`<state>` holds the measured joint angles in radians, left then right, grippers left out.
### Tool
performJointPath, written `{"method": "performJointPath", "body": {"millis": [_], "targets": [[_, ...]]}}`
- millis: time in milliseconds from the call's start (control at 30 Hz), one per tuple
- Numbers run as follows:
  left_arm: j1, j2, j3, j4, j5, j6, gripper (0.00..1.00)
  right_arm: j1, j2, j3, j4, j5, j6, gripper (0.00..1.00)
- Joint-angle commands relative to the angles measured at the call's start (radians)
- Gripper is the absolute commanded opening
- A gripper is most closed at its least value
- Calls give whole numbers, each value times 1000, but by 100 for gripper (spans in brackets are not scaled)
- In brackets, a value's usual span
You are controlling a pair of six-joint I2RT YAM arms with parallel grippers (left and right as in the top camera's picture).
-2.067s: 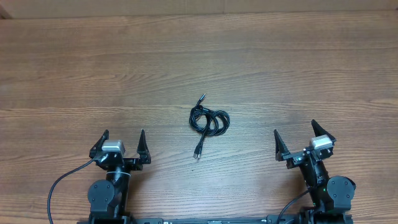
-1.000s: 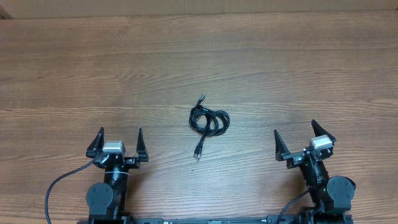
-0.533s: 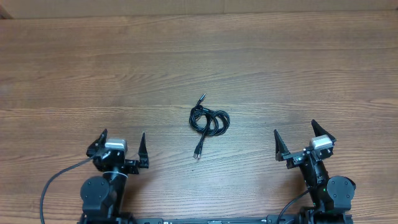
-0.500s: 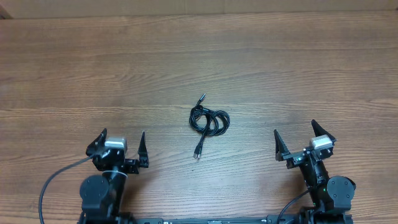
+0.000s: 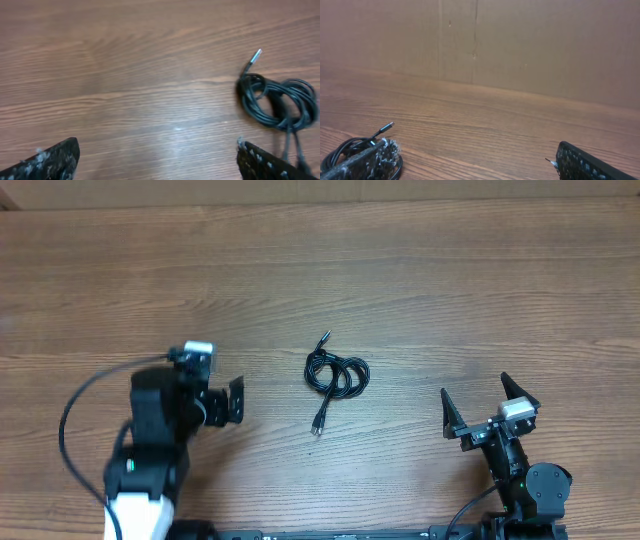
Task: Untangle cables
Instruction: 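Move the left gripper forward over the coiled black cable and lower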
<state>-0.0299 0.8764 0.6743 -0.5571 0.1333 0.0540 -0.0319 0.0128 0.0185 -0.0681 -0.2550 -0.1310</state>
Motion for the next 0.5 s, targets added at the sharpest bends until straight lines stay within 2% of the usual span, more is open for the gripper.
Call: {"method": "performJointPath", "body": {"millis": [0,200,333,467], "targets": [[-14,142,194,-106,150,-48,100,0,-10,-11,6,3,-2,100],[-176,325,517,-329,98,-46,99,0,-10,-11,6,3,-2,100],[-313,399,659,-404,85,-62,100,0,-10,-11,6,3,-2,100],[-483,456,736,-425,134,-76,100,0,-10,-11,6,3,-2,100]]}}
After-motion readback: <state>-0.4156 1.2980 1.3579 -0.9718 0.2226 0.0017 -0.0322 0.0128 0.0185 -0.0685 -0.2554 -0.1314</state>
